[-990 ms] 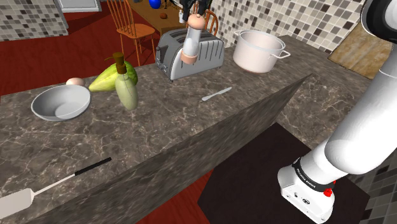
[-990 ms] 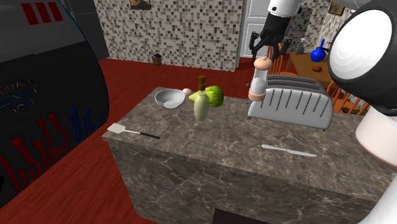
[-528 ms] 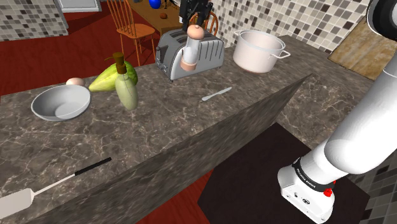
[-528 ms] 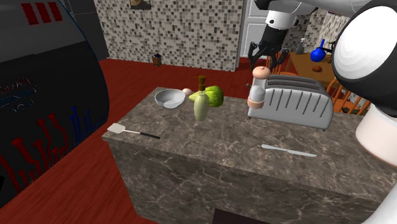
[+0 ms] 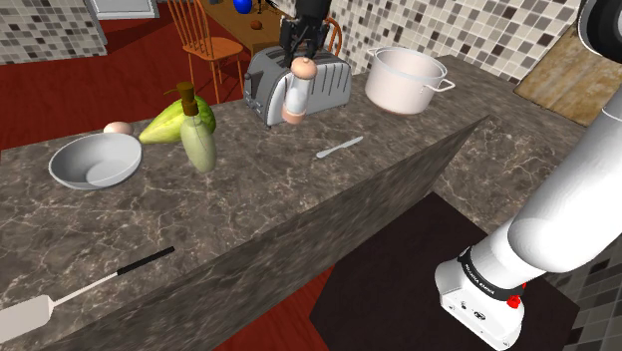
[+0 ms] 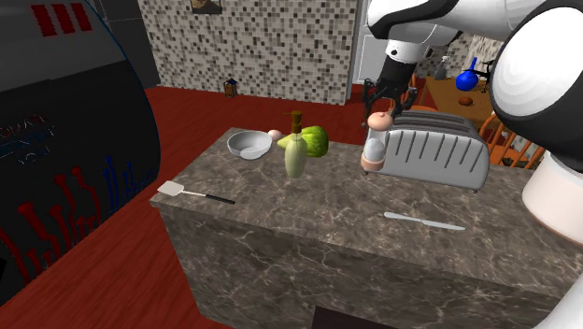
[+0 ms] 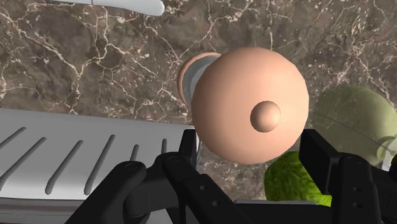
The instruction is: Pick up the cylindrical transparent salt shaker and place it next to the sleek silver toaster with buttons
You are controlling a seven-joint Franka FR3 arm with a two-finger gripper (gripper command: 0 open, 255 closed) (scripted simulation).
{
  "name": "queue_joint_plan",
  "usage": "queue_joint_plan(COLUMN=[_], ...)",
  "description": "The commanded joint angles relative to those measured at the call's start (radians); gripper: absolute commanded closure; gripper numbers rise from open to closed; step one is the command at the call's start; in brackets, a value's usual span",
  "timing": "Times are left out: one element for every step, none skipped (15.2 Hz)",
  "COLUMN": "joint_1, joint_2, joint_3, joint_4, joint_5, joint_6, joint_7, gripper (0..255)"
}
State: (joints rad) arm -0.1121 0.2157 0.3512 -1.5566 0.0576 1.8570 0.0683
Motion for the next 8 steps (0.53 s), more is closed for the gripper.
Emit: queue_joint_plan(joint_1=[-0.002,-0.002,-0.003,-0.003,-0.003,-0.003,-0.003,-0.003], joint_2=[-0.005,-0.004,-0.004,-0.003,-0.002,-0.001,0.0,0.002], joint_3=[-0.001,-0.001,-0.001,-0.001,-0.001,-0.002,-0.002,-0.002], joint_4=[-0.03,-0.043,-0.056,-0.069,-0.081,-0.093,-0.105,-0.116], joint_5=[0.002,0.003,0.003,0.003,0.003,0.003,0.003,0.003], joint_6=[0.027,0.04,0.053,0.066,0.079,0.092,0.105,0.118], joint_7=[-0.005,-0.006,-0.007,-0.008,-0.01,-0.011,-0.012,-0.013], gripper=[255,255,255,255,255,255,255,255])
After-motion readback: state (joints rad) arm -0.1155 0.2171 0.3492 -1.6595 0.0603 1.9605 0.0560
